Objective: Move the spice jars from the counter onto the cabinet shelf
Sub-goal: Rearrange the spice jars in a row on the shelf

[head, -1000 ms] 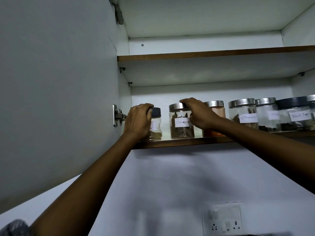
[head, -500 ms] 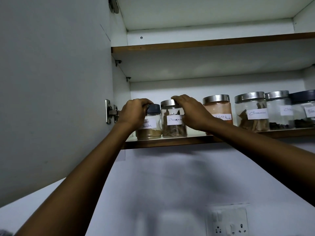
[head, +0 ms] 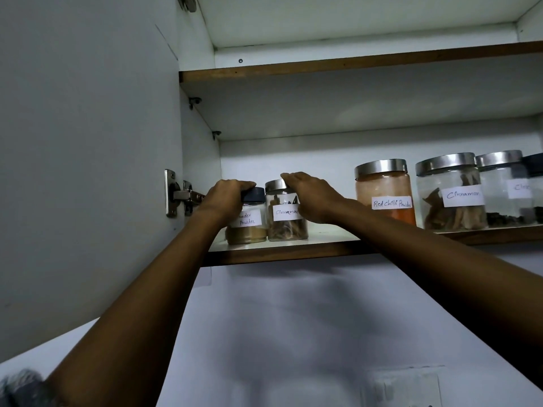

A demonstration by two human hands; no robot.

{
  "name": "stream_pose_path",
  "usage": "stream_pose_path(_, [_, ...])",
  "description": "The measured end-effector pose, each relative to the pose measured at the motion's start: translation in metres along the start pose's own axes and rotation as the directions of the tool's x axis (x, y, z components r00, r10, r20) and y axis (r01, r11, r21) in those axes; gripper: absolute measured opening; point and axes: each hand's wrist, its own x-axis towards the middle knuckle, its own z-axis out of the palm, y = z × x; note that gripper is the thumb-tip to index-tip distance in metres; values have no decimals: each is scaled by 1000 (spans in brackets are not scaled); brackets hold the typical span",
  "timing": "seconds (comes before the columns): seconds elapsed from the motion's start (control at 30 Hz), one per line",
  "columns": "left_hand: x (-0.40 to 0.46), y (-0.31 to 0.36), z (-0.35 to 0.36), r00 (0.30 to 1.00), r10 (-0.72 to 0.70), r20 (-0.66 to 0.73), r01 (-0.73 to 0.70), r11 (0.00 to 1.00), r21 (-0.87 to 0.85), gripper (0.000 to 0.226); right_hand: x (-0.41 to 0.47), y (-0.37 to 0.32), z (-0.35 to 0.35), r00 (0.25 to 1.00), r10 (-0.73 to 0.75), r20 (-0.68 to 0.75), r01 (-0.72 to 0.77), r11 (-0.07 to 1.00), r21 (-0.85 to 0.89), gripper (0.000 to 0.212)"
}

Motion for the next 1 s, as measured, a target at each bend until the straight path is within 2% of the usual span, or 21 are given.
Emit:
stream_pose_path(0.27, [25,-11,17,991,22,134,-28,998,48,53,30,2,19,995,6,100,-1,999,-44,74])
stream_pose_path(0.57, [39,-28,40,983,-14,182,7,999,37,55,55,7,40,984,20,176,-9,998,-62,80])
stream_pose_path(0.87, [51,-38,56,956,-42,289,-50,952,302,86,71,-2,57,966,66,248,-19,982,-189,94])
stream_pose_path(1.0, [50,-40,59,951,-55,303,-58,934,353,90,73,-5,62,956,93,279,-15,963,-270,98])
